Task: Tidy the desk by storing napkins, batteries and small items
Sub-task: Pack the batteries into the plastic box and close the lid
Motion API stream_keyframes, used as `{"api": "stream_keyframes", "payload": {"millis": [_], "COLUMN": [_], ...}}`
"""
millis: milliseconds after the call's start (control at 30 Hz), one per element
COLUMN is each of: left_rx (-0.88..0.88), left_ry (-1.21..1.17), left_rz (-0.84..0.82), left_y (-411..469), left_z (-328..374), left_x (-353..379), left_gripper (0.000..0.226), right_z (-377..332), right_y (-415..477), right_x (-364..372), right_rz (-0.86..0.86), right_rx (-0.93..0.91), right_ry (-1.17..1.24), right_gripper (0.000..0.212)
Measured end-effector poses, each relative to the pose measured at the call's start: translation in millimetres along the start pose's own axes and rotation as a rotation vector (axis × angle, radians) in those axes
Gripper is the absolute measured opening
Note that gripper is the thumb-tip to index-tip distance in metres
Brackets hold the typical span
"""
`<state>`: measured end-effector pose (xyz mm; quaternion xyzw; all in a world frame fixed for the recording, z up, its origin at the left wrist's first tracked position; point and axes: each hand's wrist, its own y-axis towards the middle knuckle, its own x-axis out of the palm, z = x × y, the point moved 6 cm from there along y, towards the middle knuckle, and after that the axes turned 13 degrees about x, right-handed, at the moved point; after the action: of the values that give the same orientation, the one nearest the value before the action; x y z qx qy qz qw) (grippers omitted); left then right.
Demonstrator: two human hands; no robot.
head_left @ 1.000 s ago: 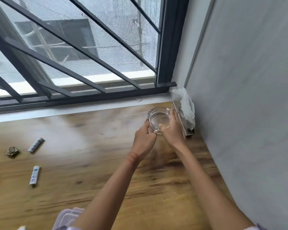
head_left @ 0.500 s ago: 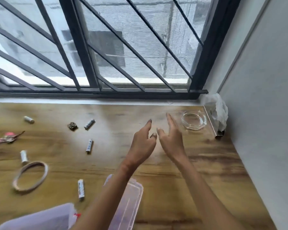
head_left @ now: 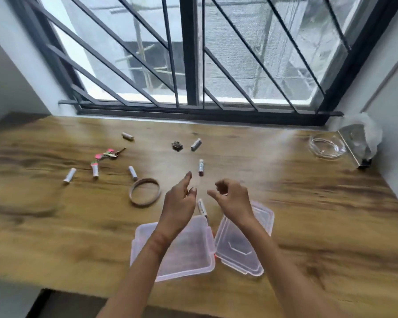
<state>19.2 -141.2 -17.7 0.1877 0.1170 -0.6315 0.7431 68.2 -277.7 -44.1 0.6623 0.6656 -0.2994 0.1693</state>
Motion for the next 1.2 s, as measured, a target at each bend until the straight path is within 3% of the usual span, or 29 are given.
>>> {"api": "stream_keyframes", "payload": {"millis": [200,367,600,833,933,1067,1200], "left_rx": [-0.042,-0.038,-0.091,-0.166,-0.175,-0.166,-0.189], "left_ry": [-0.055,-0.032,0.186,0.462,0.565,0.614,0.563], "left_rz": [0.100,0.185,0.118,-0.054,-0.075,-0.121,-0.044], "left_y": [-15,-2,56,105,117,122,114], "left_z": [-25,-28,-35,-48,-50,-55,-63], "left_x": [-45,-57,-24,31,40,39,11], "left_gripper": [0.041,0.032,0.030,0.049,0.045,0.031,0.034], "right_z": [-7,-11,-10,-6,-7,-22,-53], "right_y": [-2,5,33,50,62,82,116], "right_x": [35,45,19,-8,-13,-10,9], "right_rz": [-0.078,-0.100,-0.032,0.033,0.033,0.023,0.009], "right_rx": [0.075,0.072,0.113,0.115,0.112,-0.021,-0.281], "right_ry": [-0.248,-0.328,-0.124,-0.037,0.008,0.015,-0.071], "right_gripper": [0.037,0.020,0.019,0.016,0.011,0.007,0.002]}}
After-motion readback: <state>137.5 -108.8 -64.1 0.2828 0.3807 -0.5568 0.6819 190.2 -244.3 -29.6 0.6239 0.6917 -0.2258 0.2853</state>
